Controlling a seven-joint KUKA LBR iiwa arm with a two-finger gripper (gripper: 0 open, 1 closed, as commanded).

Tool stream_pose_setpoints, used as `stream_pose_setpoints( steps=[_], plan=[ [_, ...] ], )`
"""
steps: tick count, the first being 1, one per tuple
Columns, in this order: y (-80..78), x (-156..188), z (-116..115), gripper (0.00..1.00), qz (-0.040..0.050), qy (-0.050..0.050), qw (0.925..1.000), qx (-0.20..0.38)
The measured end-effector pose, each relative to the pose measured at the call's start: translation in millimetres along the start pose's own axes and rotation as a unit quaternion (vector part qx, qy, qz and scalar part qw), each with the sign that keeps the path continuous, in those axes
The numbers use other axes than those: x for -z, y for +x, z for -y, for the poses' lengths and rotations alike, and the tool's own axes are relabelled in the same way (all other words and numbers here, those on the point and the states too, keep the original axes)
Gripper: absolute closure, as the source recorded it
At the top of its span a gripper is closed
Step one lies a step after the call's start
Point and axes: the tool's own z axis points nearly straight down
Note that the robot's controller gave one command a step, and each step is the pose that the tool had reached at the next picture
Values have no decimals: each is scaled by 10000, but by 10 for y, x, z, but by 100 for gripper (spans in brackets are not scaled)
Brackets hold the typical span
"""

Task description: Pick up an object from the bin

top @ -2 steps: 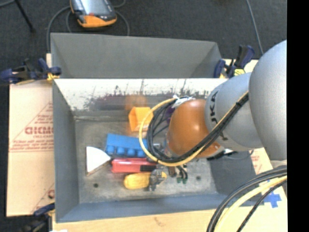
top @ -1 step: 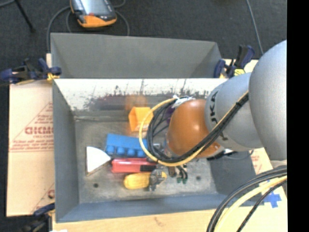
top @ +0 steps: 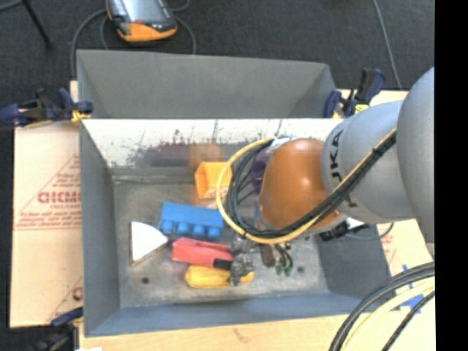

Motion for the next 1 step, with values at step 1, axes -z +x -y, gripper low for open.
stream_pose_setpoints(
  steps=[1],
  plan=[
    [-29, 1761, -11, 100, 17, -9, 9999, 106]
  ],
)
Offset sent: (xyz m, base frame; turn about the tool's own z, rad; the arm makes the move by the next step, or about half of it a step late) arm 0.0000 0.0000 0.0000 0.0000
